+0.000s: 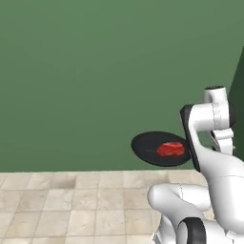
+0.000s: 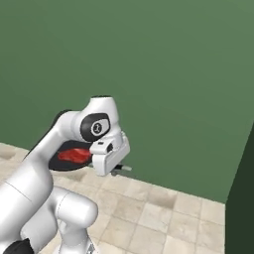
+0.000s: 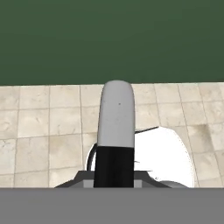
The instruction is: Pick up the pan with the steak in it and place it on the dining table. Then place the steak on the plate.
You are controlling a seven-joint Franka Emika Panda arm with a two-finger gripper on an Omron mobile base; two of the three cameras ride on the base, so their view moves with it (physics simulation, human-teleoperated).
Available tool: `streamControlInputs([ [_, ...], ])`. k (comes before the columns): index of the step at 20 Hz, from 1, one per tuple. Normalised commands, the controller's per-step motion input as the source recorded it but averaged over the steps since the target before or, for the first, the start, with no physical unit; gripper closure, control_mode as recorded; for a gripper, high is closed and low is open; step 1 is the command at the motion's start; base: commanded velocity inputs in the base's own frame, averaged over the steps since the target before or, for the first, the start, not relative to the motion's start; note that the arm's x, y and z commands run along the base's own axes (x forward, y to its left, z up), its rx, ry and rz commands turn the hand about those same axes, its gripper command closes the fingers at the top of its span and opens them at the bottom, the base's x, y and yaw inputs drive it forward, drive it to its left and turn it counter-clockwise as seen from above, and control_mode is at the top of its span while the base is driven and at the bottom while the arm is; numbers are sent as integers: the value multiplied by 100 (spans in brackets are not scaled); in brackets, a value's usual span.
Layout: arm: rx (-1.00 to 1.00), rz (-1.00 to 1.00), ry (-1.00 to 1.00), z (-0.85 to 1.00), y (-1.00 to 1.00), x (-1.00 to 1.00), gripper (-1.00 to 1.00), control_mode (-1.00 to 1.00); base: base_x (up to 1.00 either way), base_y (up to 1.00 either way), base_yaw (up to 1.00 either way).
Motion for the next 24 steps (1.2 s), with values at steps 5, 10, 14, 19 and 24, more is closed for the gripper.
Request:
streamControlInputs([
  [5, 0, 0, 0, 0, 0, 0, 100, 100, 0, 0, 50],
  [10, 0, 0, 0, 0, 0, 0, 100, 100, 0, 0, 50],
  [14, 0, 0, 0, 0, 0, 0, 100, 100, 0, 0, 50],
  [19, 0, 0, 0, 0, 0, 0, 100, 100, 0, 0, 50],
  [24, 0, 0, 0, 0, 0, 0, 100, 100, 0, 0, 50],
])
